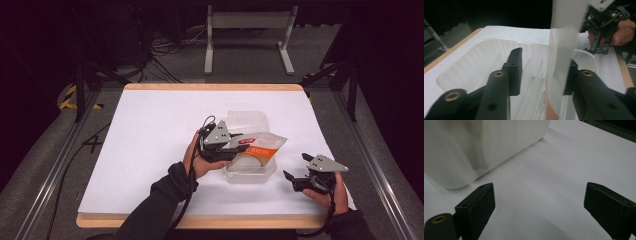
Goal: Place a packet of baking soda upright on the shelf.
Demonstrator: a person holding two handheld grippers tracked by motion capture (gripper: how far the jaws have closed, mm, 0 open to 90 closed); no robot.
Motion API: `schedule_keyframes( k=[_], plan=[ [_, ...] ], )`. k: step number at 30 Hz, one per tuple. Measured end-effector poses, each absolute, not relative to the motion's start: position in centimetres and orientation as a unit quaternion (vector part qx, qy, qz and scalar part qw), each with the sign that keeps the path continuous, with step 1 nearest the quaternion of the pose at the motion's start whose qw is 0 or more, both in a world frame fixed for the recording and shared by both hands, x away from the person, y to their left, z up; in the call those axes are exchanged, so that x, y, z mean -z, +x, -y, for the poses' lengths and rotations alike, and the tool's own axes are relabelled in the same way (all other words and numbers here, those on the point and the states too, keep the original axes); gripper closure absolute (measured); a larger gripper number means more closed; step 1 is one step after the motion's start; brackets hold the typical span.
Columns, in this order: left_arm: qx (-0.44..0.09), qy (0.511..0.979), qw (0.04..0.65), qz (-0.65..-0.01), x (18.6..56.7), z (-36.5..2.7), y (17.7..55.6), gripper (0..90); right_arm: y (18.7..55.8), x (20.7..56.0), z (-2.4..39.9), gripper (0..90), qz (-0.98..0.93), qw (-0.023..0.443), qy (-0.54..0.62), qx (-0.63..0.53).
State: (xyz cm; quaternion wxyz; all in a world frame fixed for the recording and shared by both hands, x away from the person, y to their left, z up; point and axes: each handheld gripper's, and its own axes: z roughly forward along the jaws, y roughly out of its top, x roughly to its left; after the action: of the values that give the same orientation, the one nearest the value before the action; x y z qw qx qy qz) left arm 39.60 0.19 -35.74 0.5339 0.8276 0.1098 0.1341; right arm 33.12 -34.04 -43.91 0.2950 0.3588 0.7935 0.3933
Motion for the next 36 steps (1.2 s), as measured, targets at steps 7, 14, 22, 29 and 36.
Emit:
schedule_keyframes(
  k=[7,14,22,29,36],
  plan=[
    [-0.153,0.822,0.531,-0.139,35.4,-0.7,39.9,36.2,33.1,43.9,34.1,10.7,-0.793,0.295,0.359,-0.393],
    [-0.152,0.827,0.518,-0.157,35.5,-1.1,40.2,16.3,33.1,43.9,34.1,10.7,-0.793,0.295,0.360,-0.393],
    [-0.143,0.832,0.512,-0.161,35.6,-2.3,40.6,8.9,33.1,43.9,34.1,10.6,-0.793,0.294,0.361,-0.393],
    [-0.147,0.834,0.507,-0.162,35.6,-3.3,40.6,8.2,33.1,43.9,34.1,10.6,-0.793,0.294,0.362,-0.393],
    [-0.169,0.841,0.490,-0.155,35.6,-4.4,40.1,7.9,33.1,43.9,34.1,10.6,-0.792,0.295,0.361,-0.394]
  ],
)
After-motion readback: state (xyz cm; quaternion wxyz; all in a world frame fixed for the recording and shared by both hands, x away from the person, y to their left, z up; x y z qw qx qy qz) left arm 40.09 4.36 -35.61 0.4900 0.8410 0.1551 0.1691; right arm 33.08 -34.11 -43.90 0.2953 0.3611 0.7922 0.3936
